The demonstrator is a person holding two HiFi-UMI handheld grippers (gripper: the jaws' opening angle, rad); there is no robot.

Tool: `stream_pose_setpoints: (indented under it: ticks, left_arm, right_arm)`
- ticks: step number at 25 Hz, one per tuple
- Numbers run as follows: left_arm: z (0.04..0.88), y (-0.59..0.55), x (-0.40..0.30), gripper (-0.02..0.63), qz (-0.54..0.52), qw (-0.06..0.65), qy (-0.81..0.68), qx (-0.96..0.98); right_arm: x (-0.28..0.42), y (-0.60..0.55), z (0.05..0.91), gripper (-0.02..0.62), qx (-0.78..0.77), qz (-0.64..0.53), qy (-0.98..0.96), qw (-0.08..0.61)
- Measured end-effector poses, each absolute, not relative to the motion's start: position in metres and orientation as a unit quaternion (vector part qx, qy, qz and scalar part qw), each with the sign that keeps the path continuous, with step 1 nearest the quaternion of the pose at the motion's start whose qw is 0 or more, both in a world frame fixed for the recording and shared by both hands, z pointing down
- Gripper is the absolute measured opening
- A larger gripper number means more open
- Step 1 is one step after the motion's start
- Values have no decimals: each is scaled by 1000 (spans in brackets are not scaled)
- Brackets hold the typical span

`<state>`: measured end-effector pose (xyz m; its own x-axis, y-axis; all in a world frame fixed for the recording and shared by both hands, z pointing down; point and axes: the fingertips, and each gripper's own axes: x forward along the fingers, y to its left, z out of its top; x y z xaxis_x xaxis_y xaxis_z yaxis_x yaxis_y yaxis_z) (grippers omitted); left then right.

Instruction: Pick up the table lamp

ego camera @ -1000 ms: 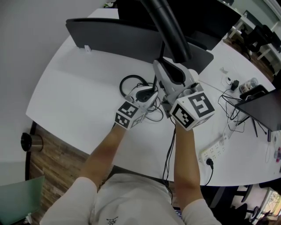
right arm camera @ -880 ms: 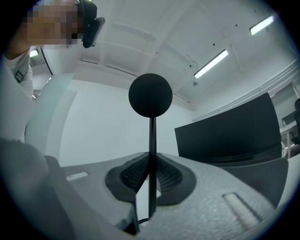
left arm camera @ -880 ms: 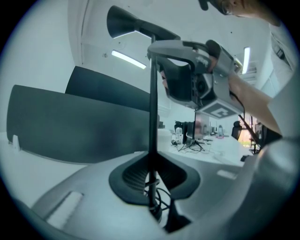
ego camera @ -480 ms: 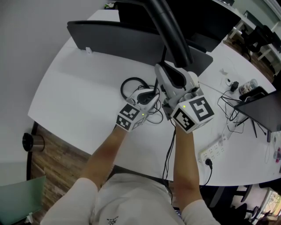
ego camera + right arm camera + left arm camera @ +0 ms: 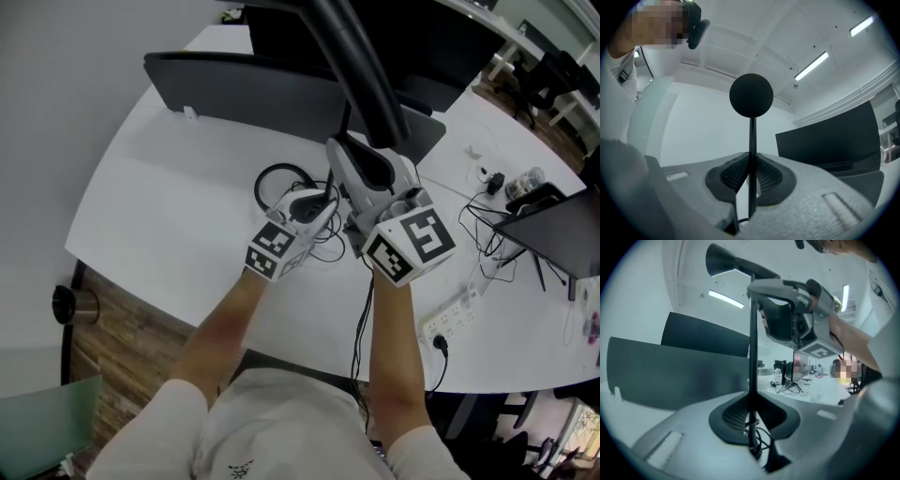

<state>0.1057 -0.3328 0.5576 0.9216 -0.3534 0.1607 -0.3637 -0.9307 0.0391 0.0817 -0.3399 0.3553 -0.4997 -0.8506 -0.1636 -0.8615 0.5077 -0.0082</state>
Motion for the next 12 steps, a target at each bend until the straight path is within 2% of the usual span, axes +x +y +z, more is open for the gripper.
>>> stream_pose_setpoints:
  ticks: [12]
  left_arm:
    - [521, -312, 119, 48, 86, 22, -182, 979]
  right_arm:
    - [100, -316, 318, 34, -497, 37, 862, 88]
